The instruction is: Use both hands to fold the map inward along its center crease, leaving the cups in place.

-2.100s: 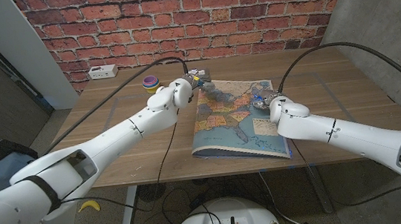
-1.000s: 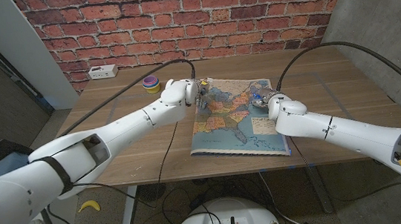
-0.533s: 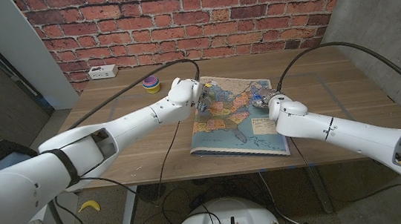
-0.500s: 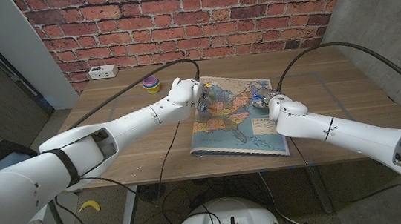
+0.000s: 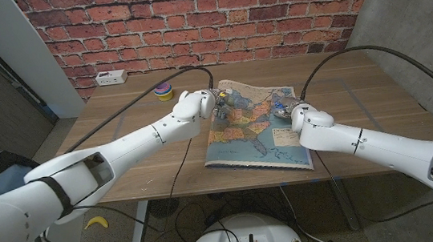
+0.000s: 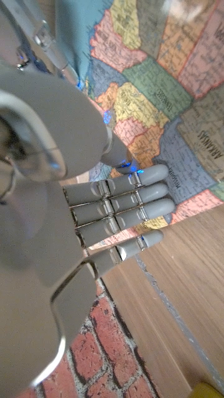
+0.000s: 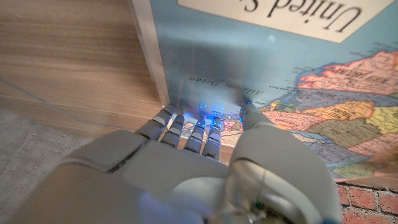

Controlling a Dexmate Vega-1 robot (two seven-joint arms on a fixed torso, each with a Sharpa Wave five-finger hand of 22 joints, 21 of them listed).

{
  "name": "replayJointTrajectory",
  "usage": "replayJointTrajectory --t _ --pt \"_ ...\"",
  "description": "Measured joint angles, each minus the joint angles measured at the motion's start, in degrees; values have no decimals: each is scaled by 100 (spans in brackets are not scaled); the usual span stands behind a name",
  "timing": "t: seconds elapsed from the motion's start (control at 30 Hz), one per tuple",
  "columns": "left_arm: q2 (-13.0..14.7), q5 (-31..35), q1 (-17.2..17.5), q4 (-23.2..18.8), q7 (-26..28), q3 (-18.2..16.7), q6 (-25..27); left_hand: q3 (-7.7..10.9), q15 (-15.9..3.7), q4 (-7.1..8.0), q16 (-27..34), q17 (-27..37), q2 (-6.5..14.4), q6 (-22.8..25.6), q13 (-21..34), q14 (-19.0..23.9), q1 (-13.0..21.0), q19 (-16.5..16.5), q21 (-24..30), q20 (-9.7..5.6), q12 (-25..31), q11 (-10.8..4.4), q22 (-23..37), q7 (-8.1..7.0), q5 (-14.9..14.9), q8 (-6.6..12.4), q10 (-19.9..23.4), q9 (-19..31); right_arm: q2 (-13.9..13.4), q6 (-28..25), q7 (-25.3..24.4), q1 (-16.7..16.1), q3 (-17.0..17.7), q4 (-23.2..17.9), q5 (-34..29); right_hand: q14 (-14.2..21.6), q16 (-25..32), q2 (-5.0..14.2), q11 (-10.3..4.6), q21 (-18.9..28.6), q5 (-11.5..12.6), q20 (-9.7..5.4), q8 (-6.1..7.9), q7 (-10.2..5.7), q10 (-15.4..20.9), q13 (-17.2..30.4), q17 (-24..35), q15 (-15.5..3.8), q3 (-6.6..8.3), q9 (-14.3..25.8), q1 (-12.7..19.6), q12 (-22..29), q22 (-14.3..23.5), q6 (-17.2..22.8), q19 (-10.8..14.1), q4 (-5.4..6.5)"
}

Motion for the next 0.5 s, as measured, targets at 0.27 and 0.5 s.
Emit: replayJointTrajectory --t 0.27,0.5 --pt "340 149 418 -1081 215 -363 -69 -45 -28 -13 0 57 0 0 88 -29 0 132 157 -40 44 -30 24 0 -48 0 -33 27 -51 -36 -21 -43 -4 -117 -15 0 0 0 0 -17 0 19 0 0 0 0 0 0 0 8 0 0 0 0 0 0" --pt "523 349 675 -1628 8 -558 -59 -45 -52 -13 0 40 0 0 118 -4 0 282 268 -72 78 -9 39 0 -82 42 -9 21 -67 -58 -24 -48 -45 -181 -45 0 0 0 0 -17 0 19 1 0 0 0 0 0 0 16 0 0 0 0 1 0"
